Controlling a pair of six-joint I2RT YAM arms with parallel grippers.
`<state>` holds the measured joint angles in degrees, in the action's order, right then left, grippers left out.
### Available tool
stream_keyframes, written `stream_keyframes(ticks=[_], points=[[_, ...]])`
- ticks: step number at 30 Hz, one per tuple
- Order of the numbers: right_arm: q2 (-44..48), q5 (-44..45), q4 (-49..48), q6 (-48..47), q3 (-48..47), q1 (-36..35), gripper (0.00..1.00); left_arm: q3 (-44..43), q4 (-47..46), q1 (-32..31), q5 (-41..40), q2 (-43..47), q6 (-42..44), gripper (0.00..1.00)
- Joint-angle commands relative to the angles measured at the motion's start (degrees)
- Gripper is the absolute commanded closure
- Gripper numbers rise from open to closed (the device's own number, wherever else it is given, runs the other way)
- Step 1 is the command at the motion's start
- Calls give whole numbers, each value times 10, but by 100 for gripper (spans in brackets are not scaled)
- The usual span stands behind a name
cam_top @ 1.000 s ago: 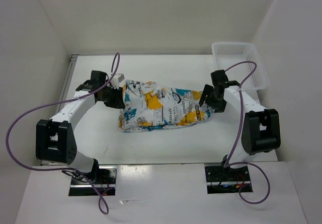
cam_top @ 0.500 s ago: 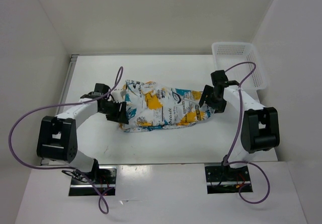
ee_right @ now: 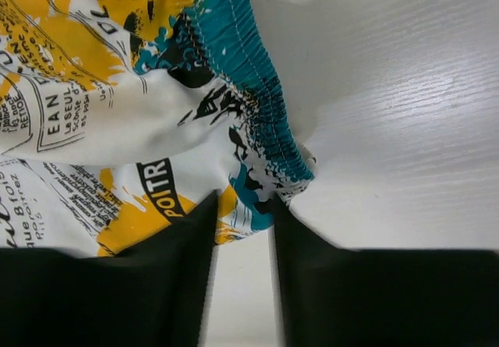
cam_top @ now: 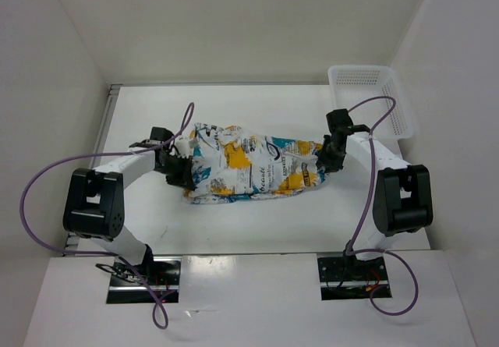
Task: Fold and stack the shorts
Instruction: Fold the shorts
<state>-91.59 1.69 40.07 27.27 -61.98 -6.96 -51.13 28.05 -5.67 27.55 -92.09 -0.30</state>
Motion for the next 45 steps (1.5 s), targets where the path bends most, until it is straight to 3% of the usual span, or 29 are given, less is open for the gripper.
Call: stream_keyframes(ticks=[1, 4, 7, 15, 16, 17, 20, 24, 31, 35, 39, 45], points=[[14, 9, 1, 1, -15, 4, 70, -50, 33, -1, -22, 45, 3, 100], [20, 20, 13, 1, -38, 4, 88, -93, 66, 4, -30, 67, 3, 100], [26, 20, 25, 1, -63, 4, 97, -129, 89, 9, -30, 85, 3, 100], [52, 20, 48, -10, -90, 4, 100, -150, 130, 56, -25, 107, 3, 100], [52, 20, 48, -10, -83, 4, 98, -144, 130, 62, -20, 107, 3, 100], [52, 4, 48, -10, -76, 4, 78, -130, 122, 62, -20, 107, 3, 100], [47, -20, 25, 10, -33, 4, 41, -107, 103, 62, 0, 102, 3, 100], [41, -53, -20, 38, 28, 4, 41, -93, 91, 62, -6, 102, 3, 100], [16, -90, -75, 60, 65, 4, 51, -93, 91, 62, -6, 102, 3, 100], [-2, -100, -104, 66, 70, 4, 65, -93, 91, 62, -6, 102, 3, 100], [-1, -86, -102, 66, 45, 4, 100, -111, 91, 62, -6, 102, 3, 100], [48, -58, -39, 53, -26, 4, 100, -148, 114, 73, -6, 102, 3, 100]])
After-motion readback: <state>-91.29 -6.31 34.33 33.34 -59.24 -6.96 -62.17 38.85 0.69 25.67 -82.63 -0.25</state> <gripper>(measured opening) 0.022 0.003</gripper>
